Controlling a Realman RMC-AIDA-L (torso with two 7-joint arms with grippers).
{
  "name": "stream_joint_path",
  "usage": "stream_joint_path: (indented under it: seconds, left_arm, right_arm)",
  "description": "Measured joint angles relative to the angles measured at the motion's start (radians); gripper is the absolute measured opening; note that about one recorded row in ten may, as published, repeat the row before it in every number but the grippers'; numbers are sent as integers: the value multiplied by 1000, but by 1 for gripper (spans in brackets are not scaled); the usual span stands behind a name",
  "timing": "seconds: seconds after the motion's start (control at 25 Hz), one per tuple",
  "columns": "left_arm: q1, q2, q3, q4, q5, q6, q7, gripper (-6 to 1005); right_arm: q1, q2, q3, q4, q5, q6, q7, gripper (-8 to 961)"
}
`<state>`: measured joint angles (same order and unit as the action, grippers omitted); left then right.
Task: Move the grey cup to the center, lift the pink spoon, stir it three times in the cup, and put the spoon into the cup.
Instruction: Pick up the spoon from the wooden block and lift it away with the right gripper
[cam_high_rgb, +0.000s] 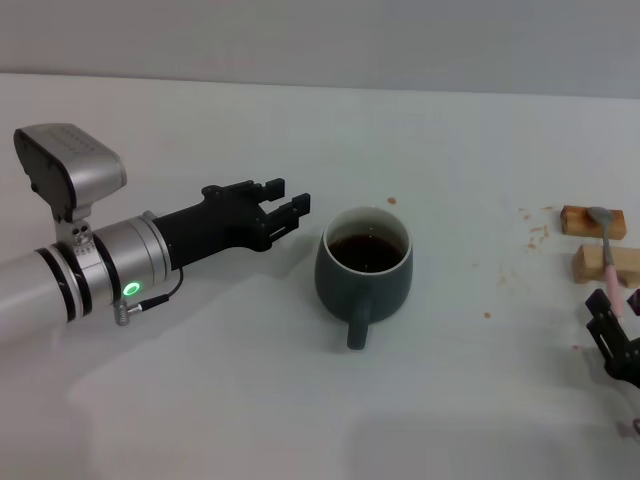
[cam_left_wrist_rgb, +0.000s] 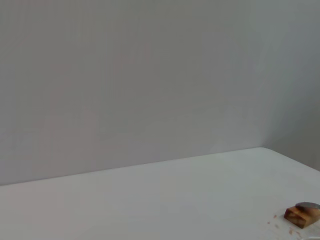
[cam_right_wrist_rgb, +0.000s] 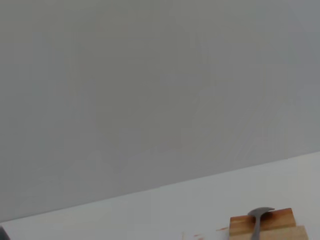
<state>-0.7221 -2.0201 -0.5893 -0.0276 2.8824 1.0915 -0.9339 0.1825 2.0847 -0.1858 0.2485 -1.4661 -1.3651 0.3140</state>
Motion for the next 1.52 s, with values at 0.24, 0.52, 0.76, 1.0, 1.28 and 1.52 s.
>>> stream_joint_path:
  seconds: [0.24,0.52,0.76,1.0,1.28,1.52]
  left_arm:
    - [1,-1,0,0,0,0,-1,435]
    - [1,-4,-1,0,0,0,-2,434]
    - [1,-7,-1,0,0,-1,-2,434]
    - [5,-10,-1,1,0,-2,-2,433]
    - [12,-12,-7,2,0,-2,-2,432]
    - [15,-12,-12,1,0,-3,-2,432]
  right_arm:
    - [3,0,1,-2,1,20,1,527]
    - [3,0,3,-3,3,25,1,444]
    - [3,0,5,-5,12,27,3,423]
    - [8,-2,5,-6,16,28,4,399]
    - [12,-2,18,-8,18,29,4,380]
    - [16,-4,29,-8,18,48,4,379]
